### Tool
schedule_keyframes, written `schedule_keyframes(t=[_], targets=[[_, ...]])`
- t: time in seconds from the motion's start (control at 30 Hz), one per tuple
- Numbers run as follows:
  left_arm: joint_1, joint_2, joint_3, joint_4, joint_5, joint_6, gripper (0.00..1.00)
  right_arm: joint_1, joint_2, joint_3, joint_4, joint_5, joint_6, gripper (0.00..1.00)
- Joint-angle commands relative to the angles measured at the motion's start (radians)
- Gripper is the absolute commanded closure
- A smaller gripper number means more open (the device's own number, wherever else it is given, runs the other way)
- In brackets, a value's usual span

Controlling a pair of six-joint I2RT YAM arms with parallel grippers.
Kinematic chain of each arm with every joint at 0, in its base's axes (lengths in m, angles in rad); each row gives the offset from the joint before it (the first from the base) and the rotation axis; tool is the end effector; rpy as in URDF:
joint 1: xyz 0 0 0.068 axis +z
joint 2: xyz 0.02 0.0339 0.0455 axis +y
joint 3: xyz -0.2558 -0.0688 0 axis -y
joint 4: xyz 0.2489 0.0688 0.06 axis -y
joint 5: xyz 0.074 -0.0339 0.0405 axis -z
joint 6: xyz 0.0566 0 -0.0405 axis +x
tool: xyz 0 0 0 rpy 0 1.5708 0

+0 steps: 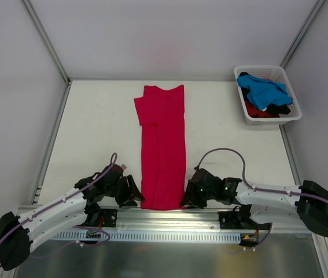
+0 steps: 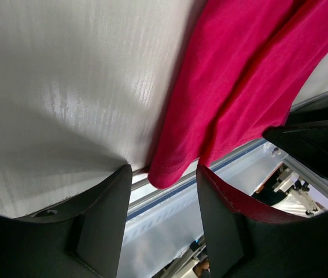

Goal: Fold and stack the t-shirts
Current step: Fold the tshirt

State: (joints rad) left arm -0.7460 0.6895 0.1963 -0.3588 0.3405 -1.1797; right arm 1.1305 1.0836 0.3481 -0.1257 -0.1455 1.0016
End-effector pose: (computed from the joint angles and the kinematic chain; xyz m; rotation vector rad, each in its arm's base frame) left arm 0.1004 -0.1185 0.1154 -0.4227 2.7531 -1.1301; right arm 0.0820 0.1933 0.1184 -0.2514 2.7415 0.9894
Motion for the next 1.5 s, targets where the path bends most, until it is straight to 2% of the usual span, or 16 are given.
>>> schedule_keyframes(t=[0.0,0.17,0.37,0.6,0.63,0.67,0.77,0.8,0.83,1.1,1.33,1.47], targets=[[-0.012,0.021,-0.023,0.027,0.003,-0.006,0.51,0.014,-0.024,-0.024,-0.078,0.018,0.022,0.64],[-0.023,0.053,-0.024,0.038,0.002,-0.006,0.54,0.015,-0.01,-0.02,-0.066,0.018,0.022,0.65],[-0.036,0.108,-0.026,0.04,0.005,0.014,0.56,0.023,0.019,-0.014,-0.049,0.015,0.02,0.73],[-0.041,0.091,-0.052,0.05,0.0,0.008,0.6,0.034,0.055,-0.001,-0.028,0.018,0.022,0.78],[-0.041,0.091,-0.054,0.052,-0.006,0.009,0.63,0.034,0.062,0.0,-0.026,0.018,0.023,0.84],[-0.041,0.093,-0.054,0.054,-0.006,0.012,0.7,0.037,0.064,0.002,-0.026,0.018,0.022,0.87],[-0.041,0.12,-0.048,0.066,-0.001,0.022,0.8,0.041,0.065,0.008,-0.029,0.023,0.023,0.96],[-0.041,0.13,-0.043,0.067,-0.001,0.034,0.91,0.041,0.064,0.009,-0.032,0.024,0.023,1.0],[-0.041,0.143,-0.031,0.069,0.0,0.043,1.0,0.041,0.062,0.012,-0.032,0.023,0.022,1.0],[-0.041,0.154,0.109,-0.026,-0.038,0.11,1.0,0.026,0.027,0.094,-0.086,0.063,-0.04,1.0],[-0.016,0.22,0.308,-0.124,-0.084,0.216,1.0,-0.072,0.038,0.215,-0.141,0.044,-0.167,1.0],[0.043,0.203,0.373,-0.16,-0.084,0.252,1.0,-0.144,0.035,0.296,-0.195,0.038,-0.243,1.0]])
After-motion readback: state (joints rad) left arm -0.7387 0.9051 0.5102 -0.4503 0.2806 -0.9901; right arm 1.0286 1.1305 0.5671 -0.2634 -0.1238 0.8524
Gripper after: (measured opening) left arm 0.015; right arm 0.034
